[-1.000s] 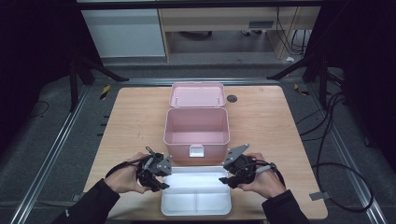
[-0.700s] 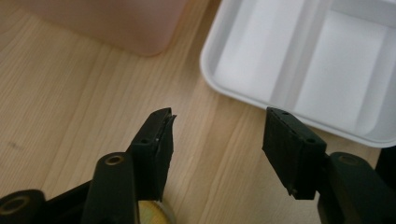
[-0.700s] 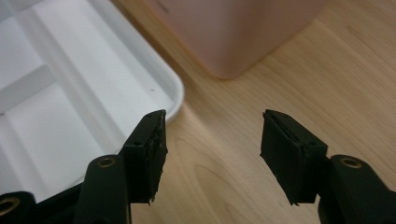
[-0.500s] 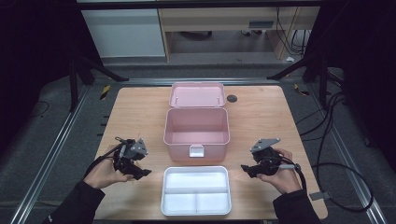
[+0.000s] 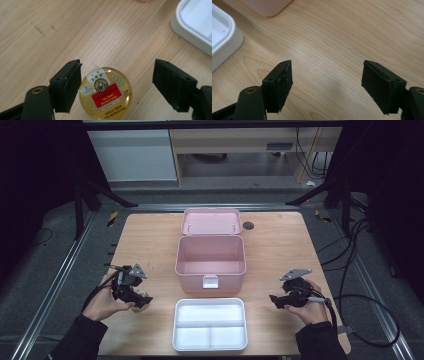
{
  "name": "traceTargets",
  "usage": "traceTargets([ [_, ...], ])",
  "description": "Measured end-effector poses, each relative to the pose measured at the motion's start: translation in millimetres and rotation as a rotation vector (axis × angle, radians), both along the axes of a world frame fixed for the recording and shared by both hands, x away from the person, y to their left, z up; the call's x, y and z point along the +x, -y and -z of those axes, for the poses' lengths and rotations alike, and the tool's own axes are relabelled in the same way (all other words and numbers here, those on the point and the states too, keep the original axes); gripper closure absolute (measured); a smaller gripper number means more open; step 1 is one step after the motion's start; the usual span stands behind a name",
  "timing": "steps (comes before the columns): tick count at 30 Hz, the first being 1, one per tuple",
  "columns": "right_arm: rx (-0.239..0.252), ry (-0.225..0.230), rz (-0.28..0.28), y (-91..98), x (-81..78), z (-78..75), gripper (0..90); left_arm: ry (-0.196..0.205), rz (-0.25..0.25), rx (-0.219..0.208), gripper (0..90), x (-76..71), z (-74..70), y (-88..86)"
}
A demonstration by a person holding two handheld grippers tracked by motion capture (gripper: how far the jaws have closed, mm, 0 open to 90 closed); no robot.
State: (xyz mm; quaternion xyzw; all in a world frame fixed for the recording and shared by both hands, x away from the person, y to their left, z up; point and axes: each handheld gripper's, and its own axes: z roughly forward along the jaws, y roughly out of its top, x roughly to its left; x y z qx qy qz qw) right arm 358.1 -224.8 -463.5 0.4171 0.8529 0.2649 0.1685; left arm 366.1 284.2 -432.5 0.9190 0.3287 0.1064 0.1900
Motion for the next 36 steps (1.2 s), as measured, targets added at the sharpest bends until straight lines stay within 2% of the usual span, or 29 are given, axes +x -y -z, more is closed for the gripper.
traceTargets([
  [8, 0.004, 0.002, 0.03, 4.5, 0.4, 0.9, 23.7, -0.032, -0.034, 0.021, 19.0, 2.1, 10.4, -8.0],
  [22, -0.006, -0.014, 0.021, 4.4, 1.2, 5.0, 23.5, -0.12, -0.033, 0.099, 14.5, 5.4, 32.9, -12.3],
  [36, -0.014, -0.028, 0.004, 3.2, 1.7, 7.9, 23.6, -0.184, -0.032, 0.108, 18.8, 17.8, 47.2, -14.3],
])
